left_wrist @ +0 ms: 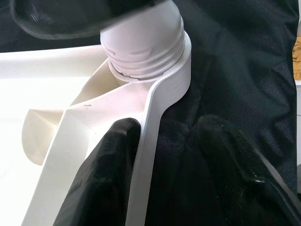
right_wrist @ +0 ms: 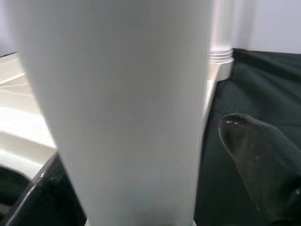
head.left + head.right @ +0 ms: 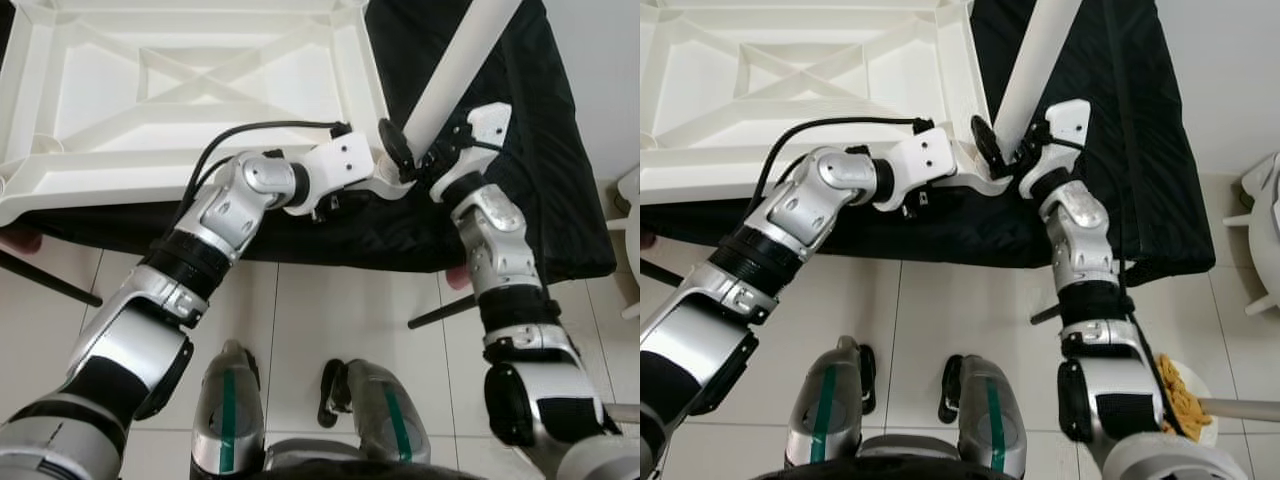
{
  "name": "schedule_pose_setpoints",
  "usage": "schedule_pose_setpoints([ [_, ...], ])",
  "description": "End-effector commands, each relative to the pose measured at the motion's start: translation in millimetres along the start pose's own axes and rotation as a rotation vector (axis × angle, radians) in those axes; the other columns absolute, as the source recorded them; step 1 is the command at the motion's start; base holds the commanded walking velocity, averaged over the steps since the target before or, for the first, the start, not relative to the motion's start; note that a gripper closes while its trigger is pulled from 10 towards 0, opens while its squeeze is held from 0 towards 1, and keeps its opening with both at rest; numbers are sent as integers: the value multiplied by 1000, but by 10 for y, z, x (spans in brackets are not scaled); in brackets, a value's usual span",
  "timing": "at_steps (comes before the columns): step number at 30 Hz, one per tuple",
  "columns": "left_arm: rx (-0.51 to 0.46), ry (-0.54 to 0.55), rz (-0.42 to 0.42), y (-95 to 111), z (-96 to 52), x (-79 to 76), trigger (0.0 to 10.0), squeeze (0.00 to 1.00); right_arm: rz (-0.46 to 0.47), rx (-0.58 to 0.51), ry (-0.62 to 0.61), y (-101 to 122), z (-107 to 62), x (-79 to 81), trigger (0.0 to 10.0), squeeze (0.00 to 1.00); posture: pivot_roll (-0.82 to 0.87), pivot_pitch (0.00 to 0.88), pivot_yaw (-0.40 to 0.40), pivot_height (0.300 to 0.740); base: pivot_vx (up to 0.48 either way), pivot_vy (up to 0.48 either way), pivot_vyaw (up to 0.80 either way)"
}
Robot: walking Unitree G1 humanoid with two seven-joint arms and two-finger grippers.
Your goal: Building children table
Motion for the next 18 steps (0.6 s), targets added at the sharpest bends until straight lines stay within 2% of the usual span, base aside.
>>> schedule_pose_setpoints([
  [1,5,-63,4,-2,30,-55,10000,0,7,11,48,-37,-8,4,10000,0,31,39,-55,740,0,0,0],
  [2,5,-63,4,-2,30,-55,10000,0,7,11,48,-37,-8,4,10000,0,31,39,-55,740,0,0,0],
  [3,3,-63,4,2,32,-55,10000,0,-12,28,87,-53,-4,-24,5804,0,34,38,-57,740,0,0,0],
  [5,3,-63,4,4,33,-55,10000,0,-16,32,95,-58,-3,-37,5804,0,34,38,-57,740,0,0,0],
  [6,2,-62,4,4,33,-55,10000,0,-11,34,103,-59,-4,-46,0,0,36,37,-58,740,0,0,0],
  [18,3,-62,4,1,27,-57,10000,0,3,34,138,-79,-33,-67,0,0,31,40,-55,740,0,0,0],
])
Point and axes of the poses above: a point about 5 cm out from each wrist's last joint towards the gripper, its own z axis pointing out of the wrist towards the gripper, its own y axis along the axis of the wrist's last joint, x = y × z, the point moved 2 cm from there along z, pointing out of the wrist towards the gripper, and after that the axes turned 2 degrees about z, right-handed, at the moved point
